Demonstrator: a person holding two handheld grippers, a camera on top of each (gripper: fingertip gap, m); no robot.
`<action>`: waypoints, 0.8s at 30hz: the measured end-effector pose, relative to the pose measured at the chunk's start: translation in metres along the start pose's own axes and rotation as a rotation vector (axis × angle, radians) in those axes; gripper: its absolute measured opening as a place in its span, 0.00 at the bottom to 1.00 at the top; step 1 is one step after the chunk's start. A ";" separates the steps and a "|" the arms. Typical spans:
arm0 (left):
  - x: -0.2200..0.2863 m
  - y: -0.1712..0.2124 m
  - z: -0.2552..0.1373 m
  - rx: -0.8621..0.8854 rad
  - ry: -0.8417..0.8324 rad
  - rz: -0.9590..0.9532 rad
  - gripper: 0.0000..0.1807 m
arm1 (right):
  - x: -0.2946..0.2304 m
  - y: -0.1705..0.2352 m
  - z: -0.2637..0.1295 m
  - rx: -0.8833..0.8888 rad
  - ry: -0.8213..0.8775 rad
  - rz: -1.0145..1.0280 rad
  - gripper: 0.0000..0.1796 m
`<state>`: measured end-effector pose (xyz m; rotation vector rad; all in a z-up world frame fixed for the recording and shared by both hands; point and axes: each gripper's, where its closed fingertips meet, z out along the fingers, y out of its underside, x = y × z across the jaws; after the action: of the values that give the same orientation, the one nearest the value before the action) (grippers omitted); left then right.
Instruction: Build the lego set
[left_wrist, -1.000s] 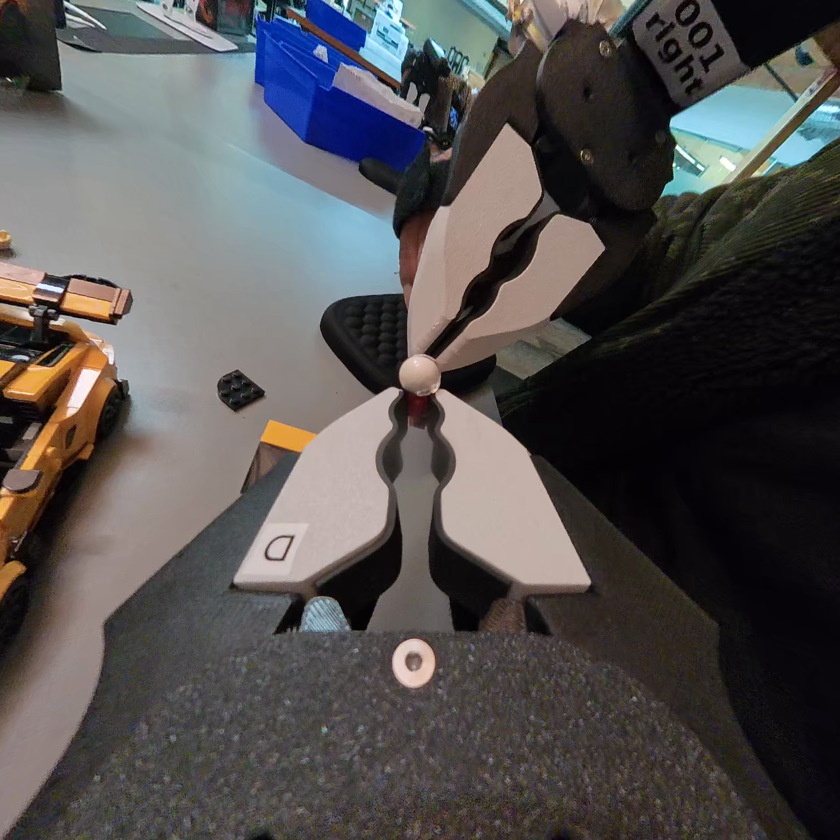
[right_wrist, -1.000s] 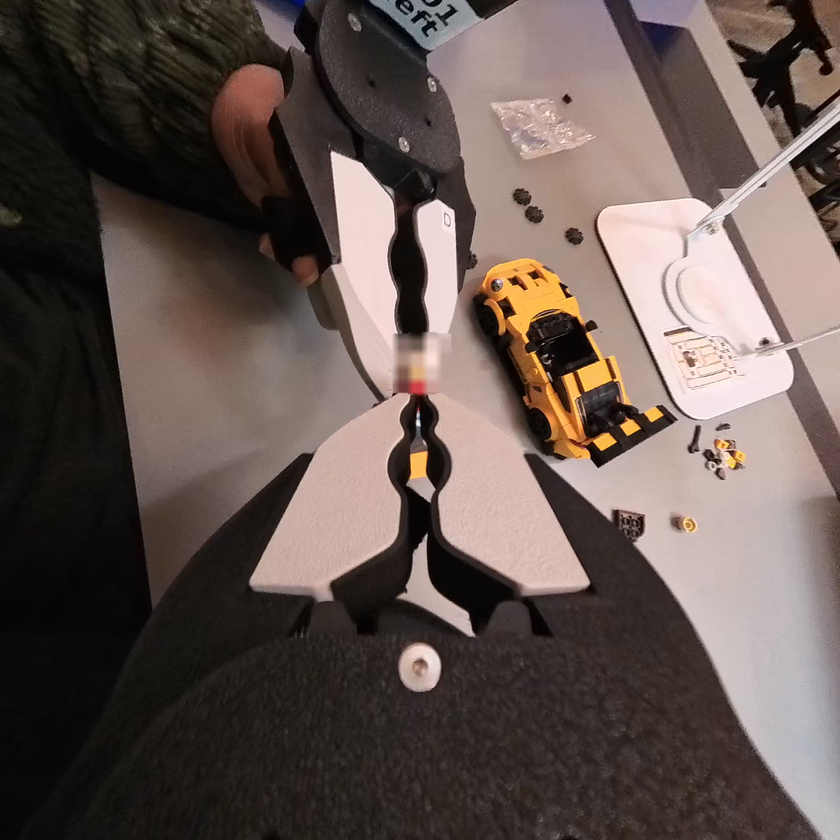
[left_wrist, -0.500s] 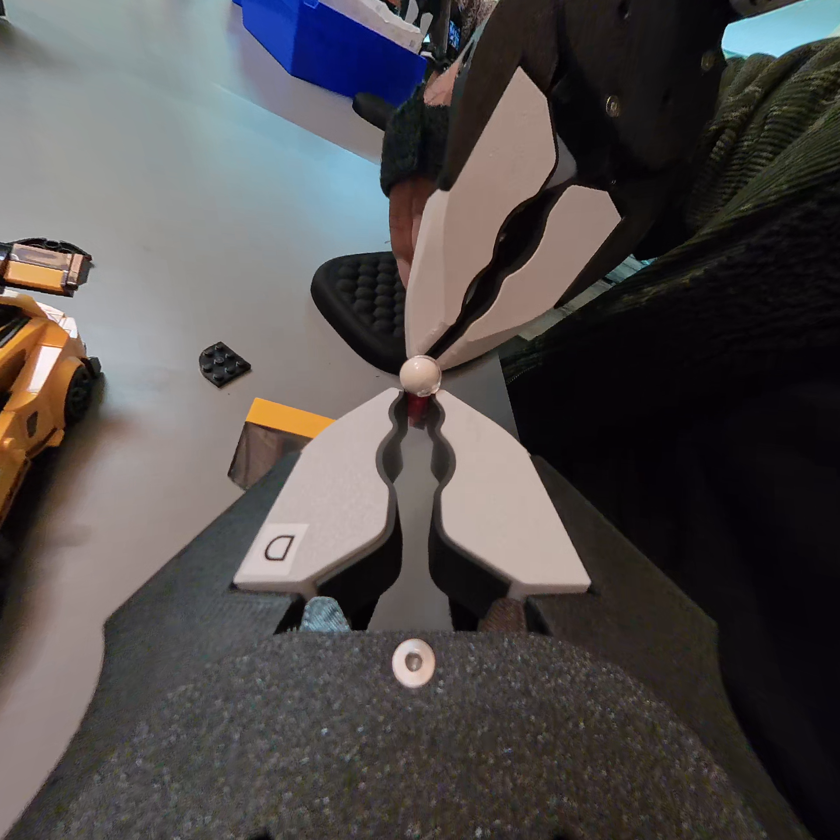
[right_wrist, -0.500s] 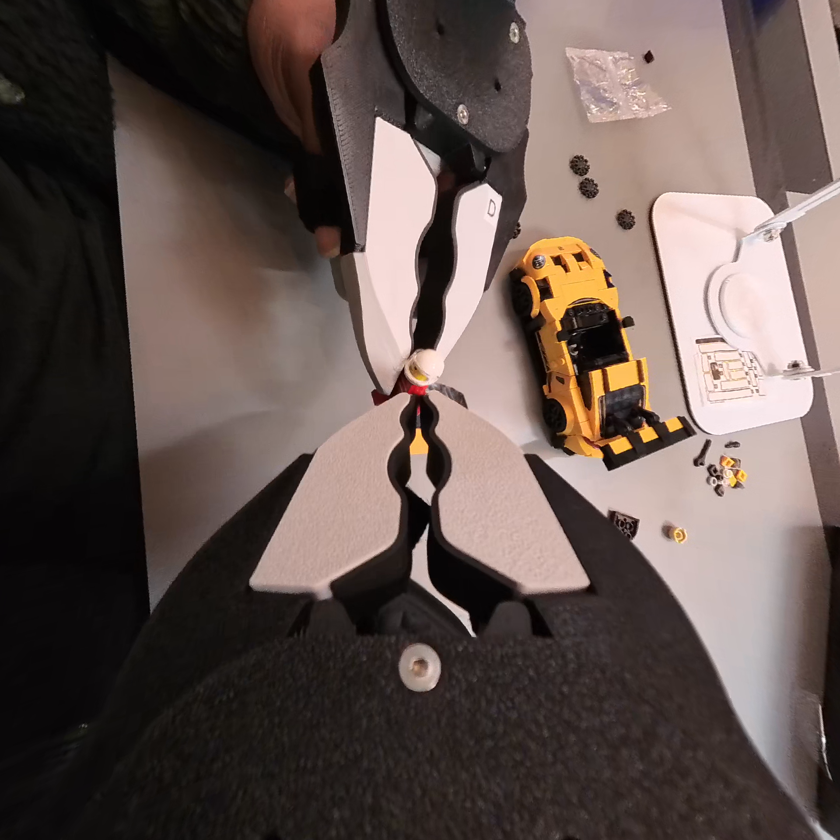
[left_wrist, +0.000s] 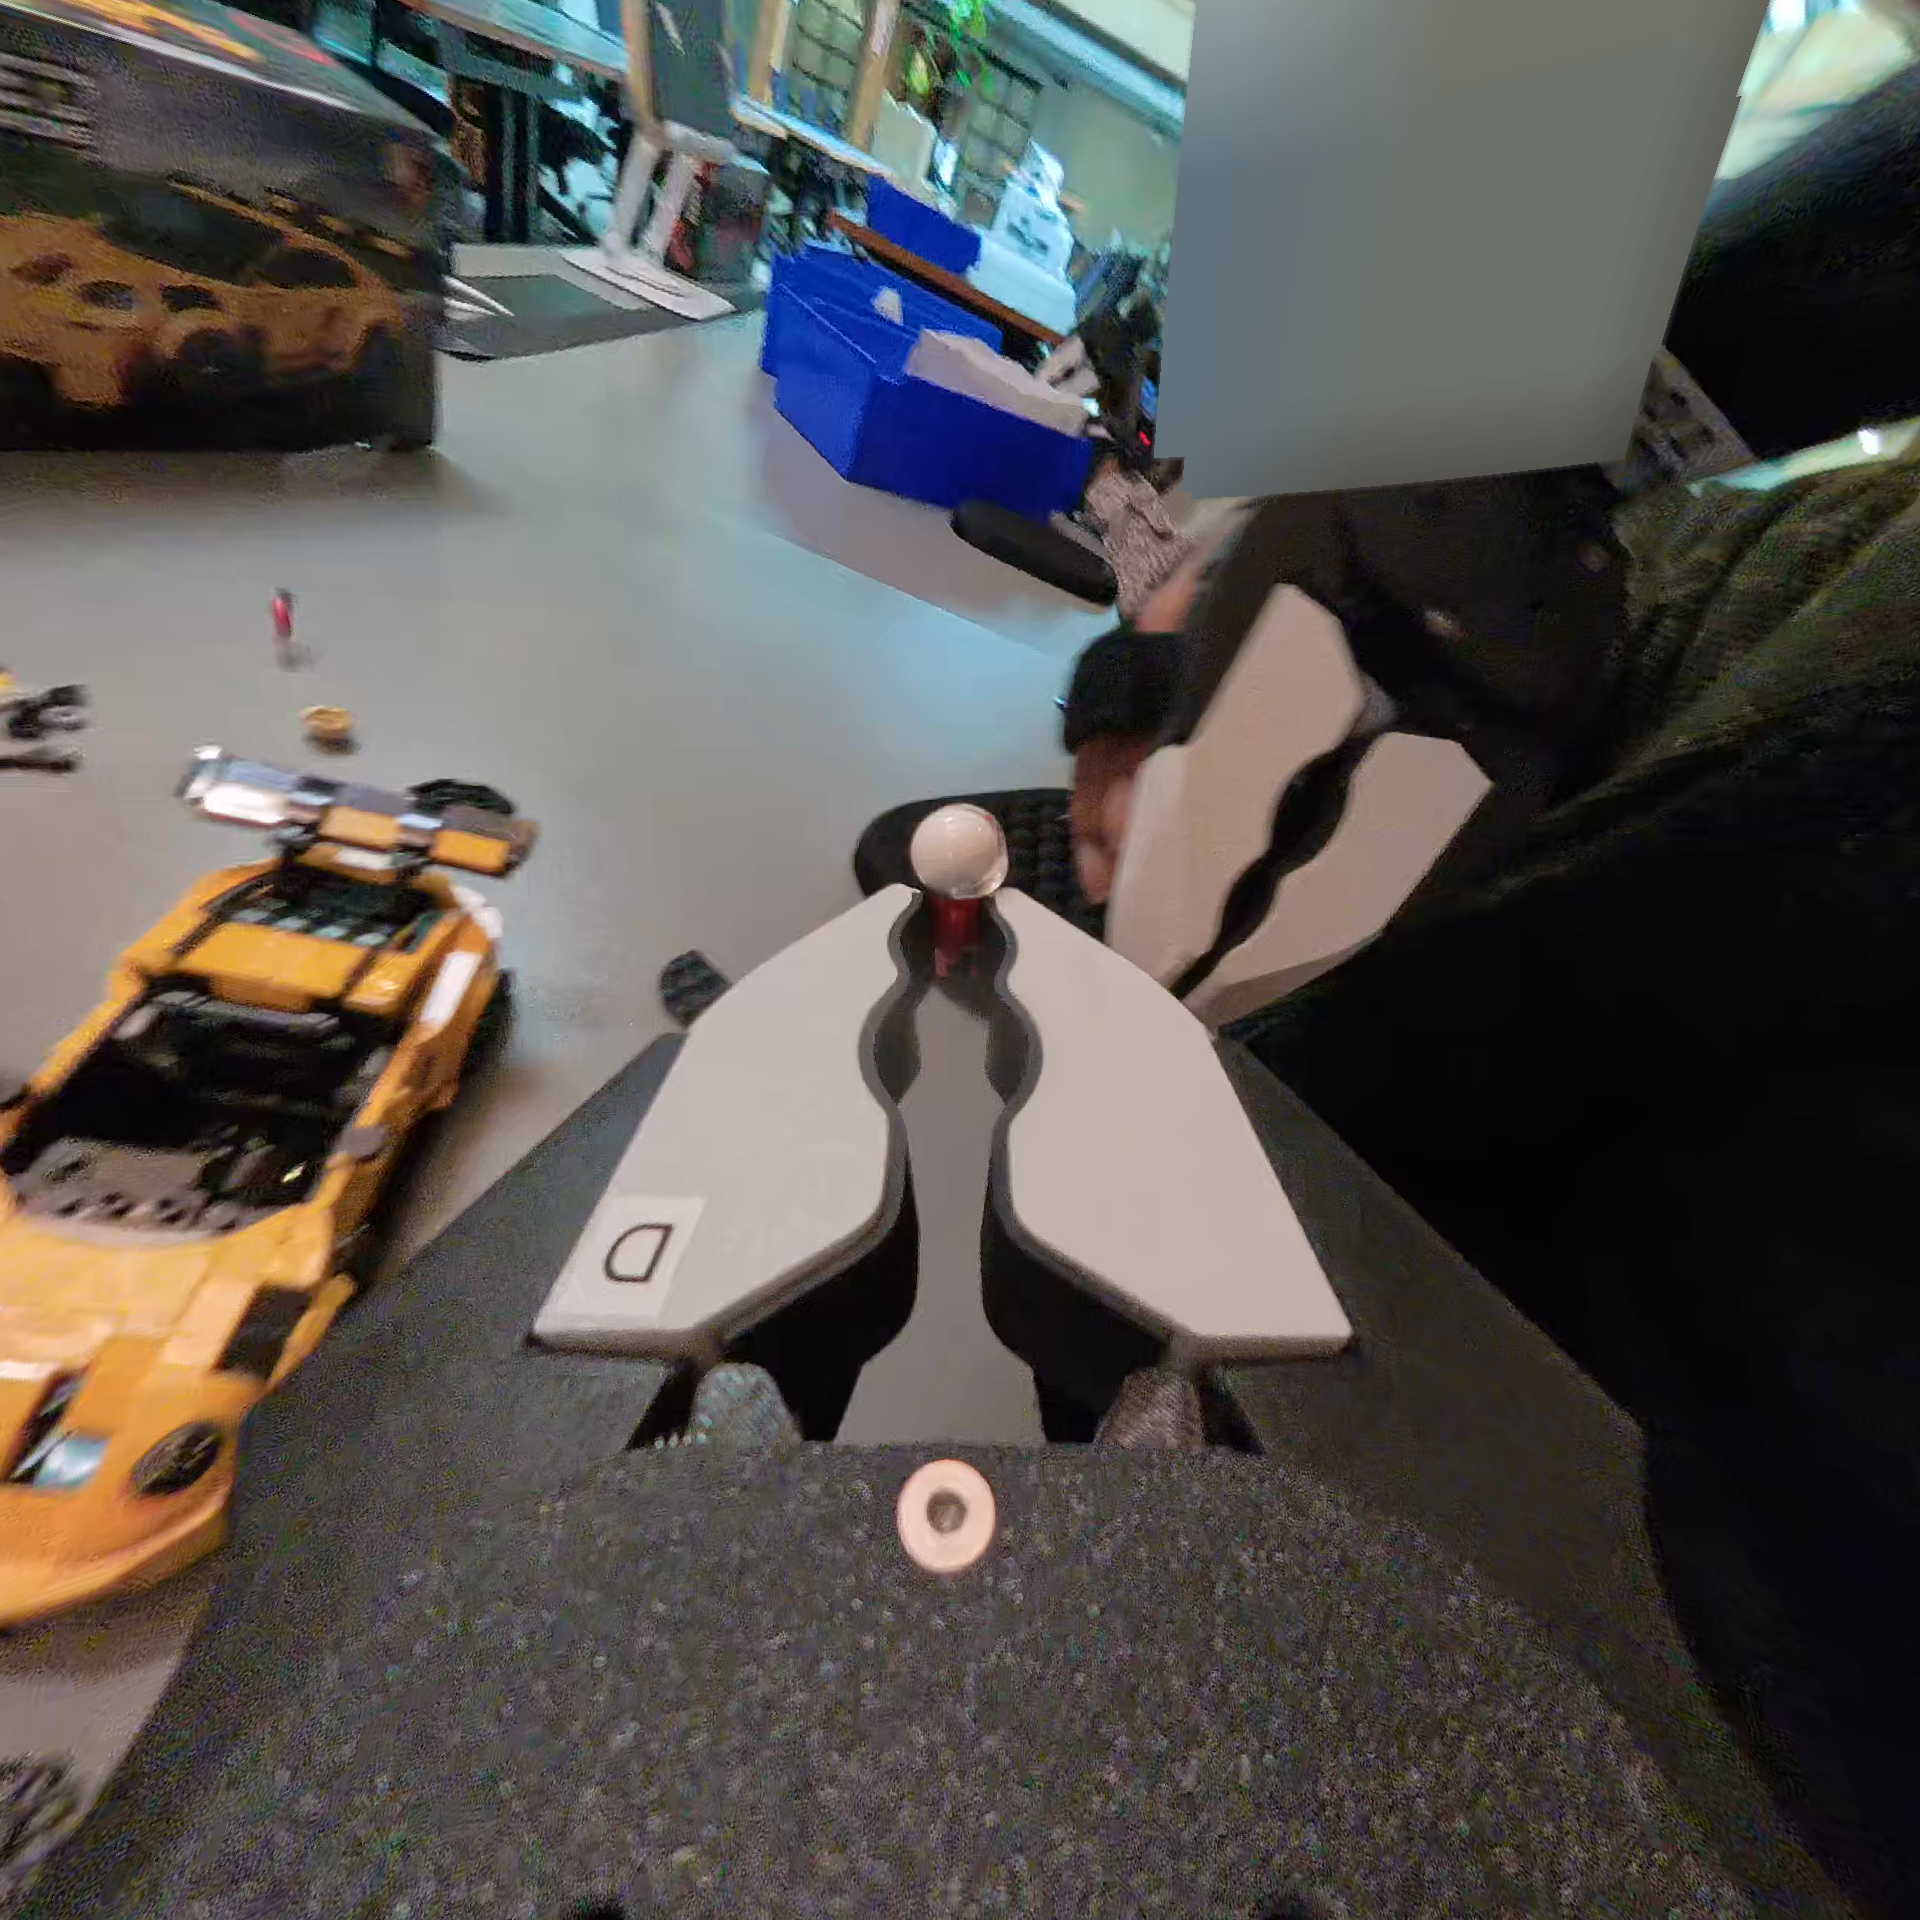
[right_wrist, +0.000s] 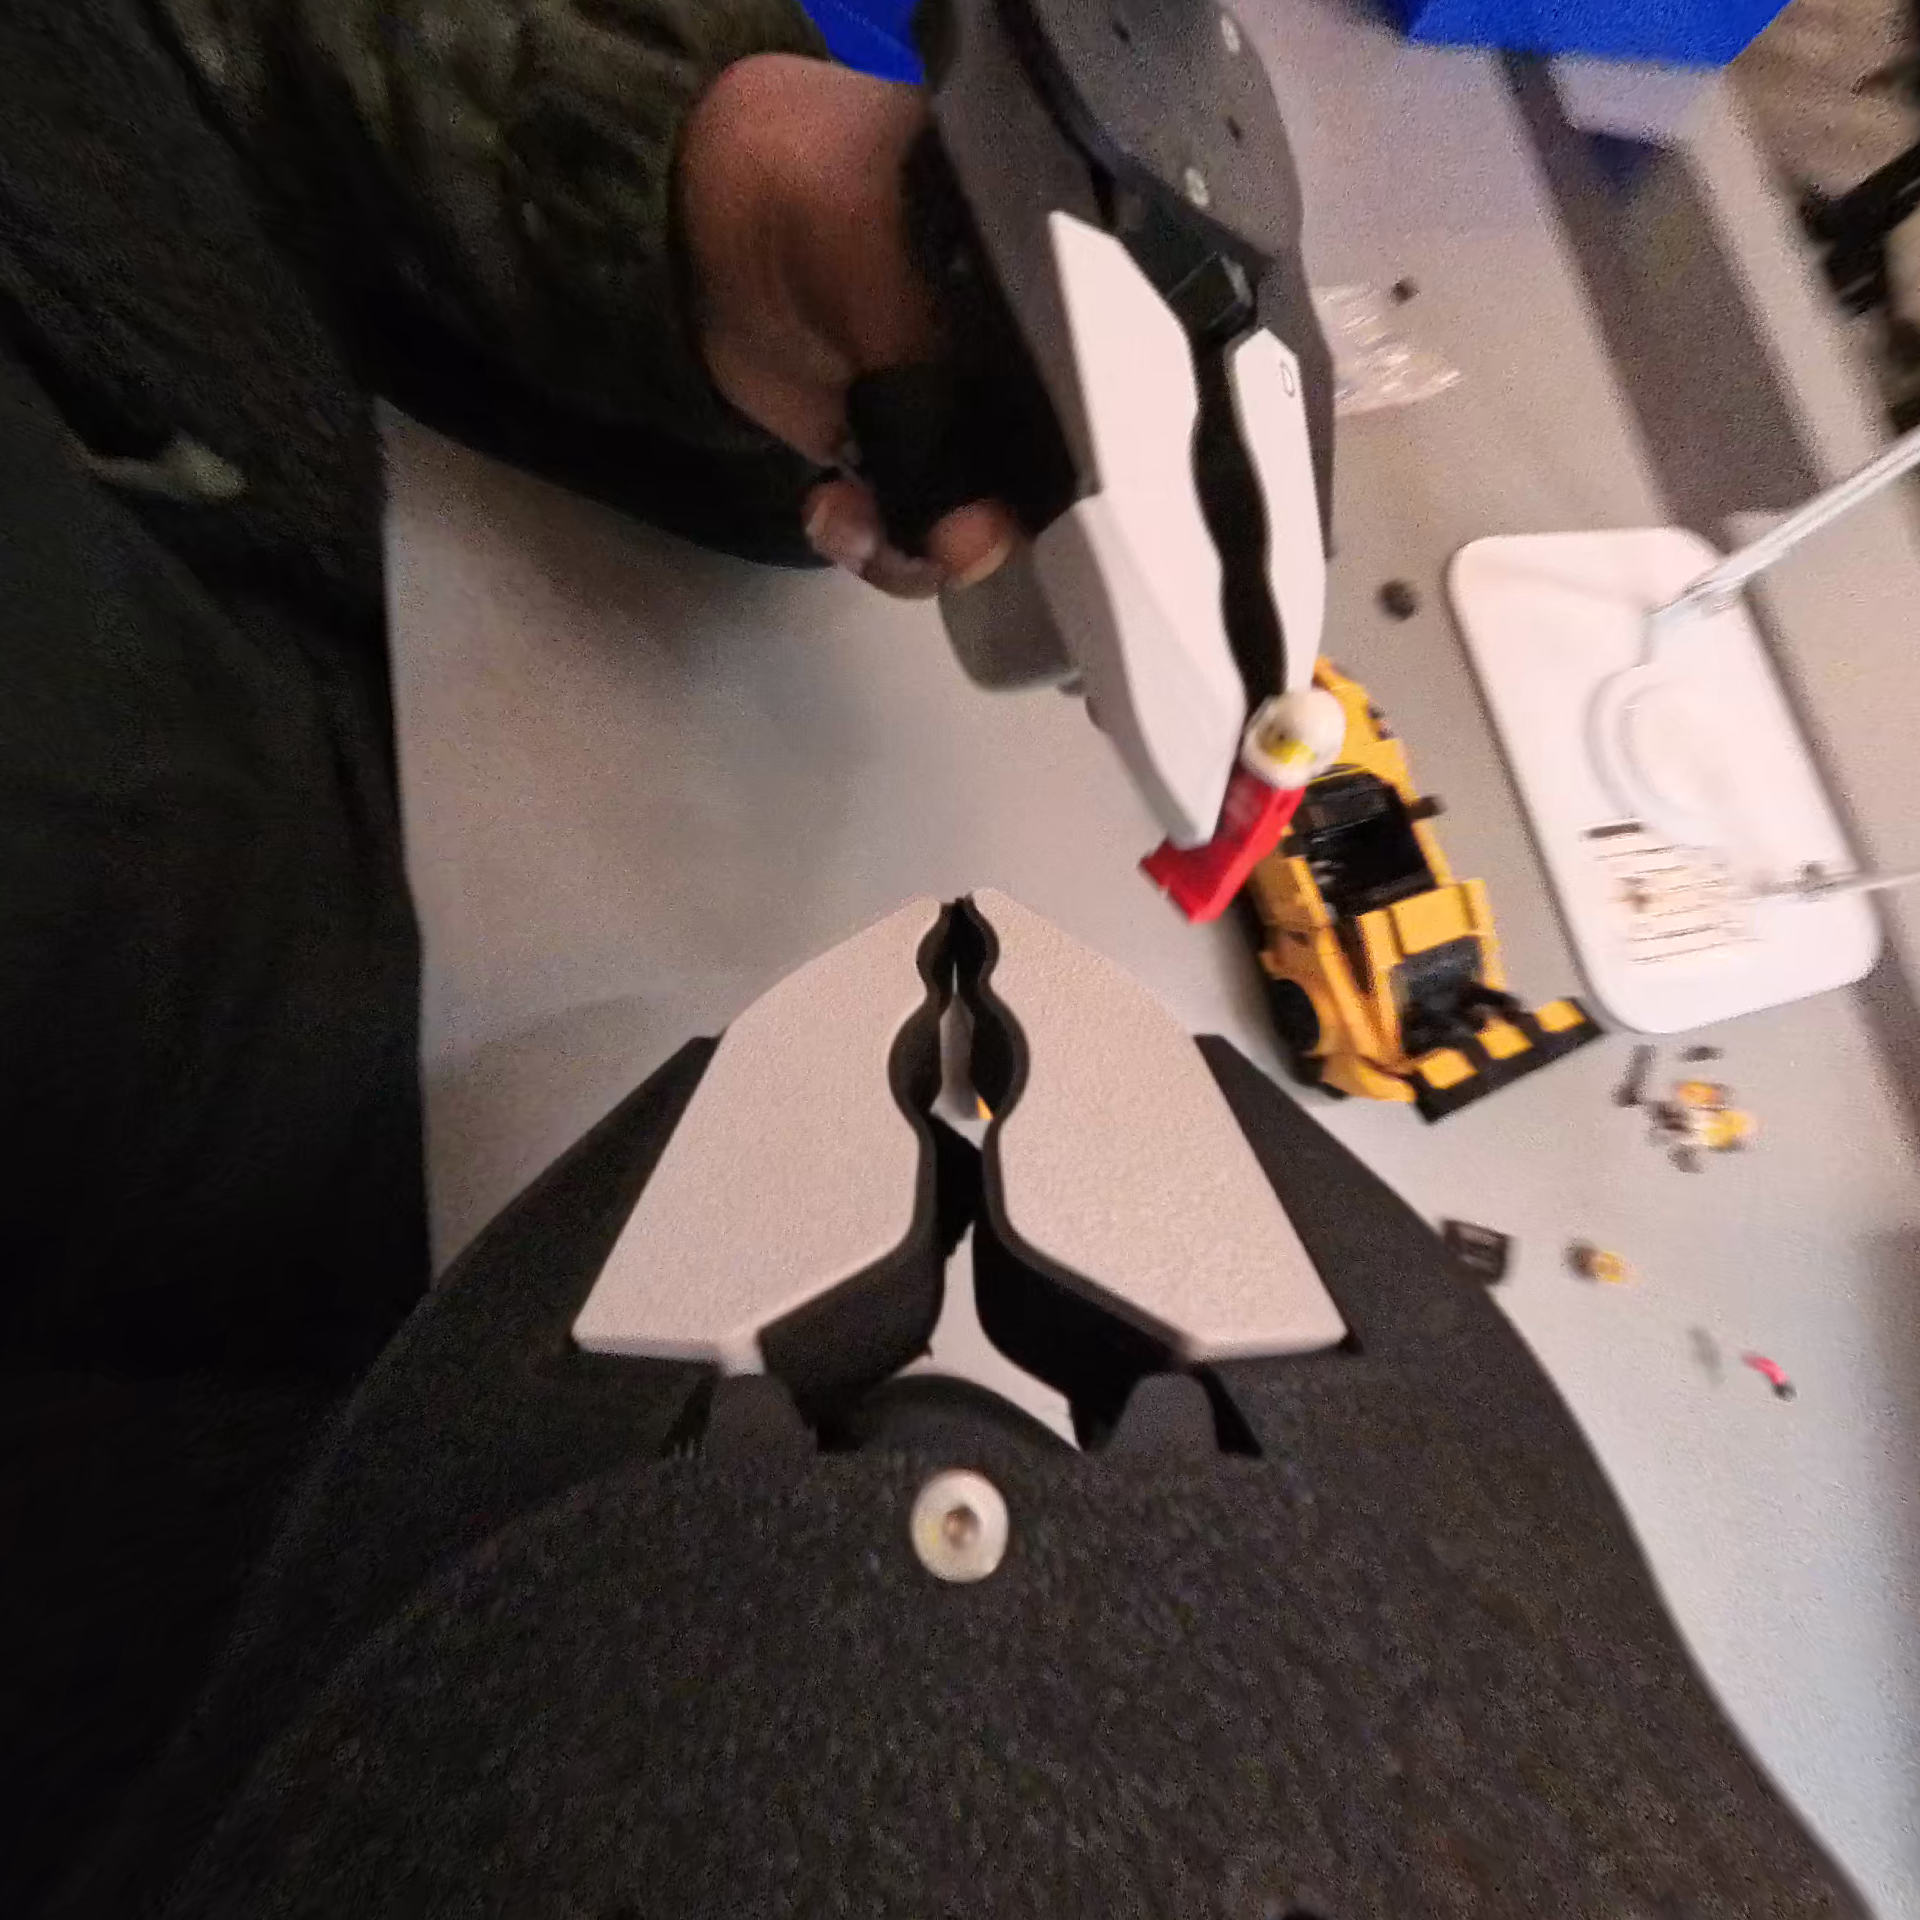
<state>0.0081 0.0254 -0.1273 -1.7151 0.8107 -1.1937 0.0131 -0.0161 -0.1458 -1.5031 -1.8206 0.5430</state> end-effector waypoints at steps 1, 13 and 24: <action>-0.005 -0.001 -0.005 0.009 -0.012 -0.002 0.05 | -0.002 0.001 0.000 0.006 0.005 -0.005 0.00; -0.020 -0.003 -0.010 0.026 -0.018 -0.007 0.05 | 0.029 0.025 -0.003 0.127 0.072 0.184 0.00; -0.024 0.005 -0.003 0.002 -0.022 -0.030 0.05 | 0.161 0.151 -0.084 0.070 0.448 0.445 0.05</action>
<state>-0.0033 0.0432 -0.1408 -1.7416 0.7730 -1.1936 0.1638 0.1654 -0.1564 -1.8182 -1.1220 0.4242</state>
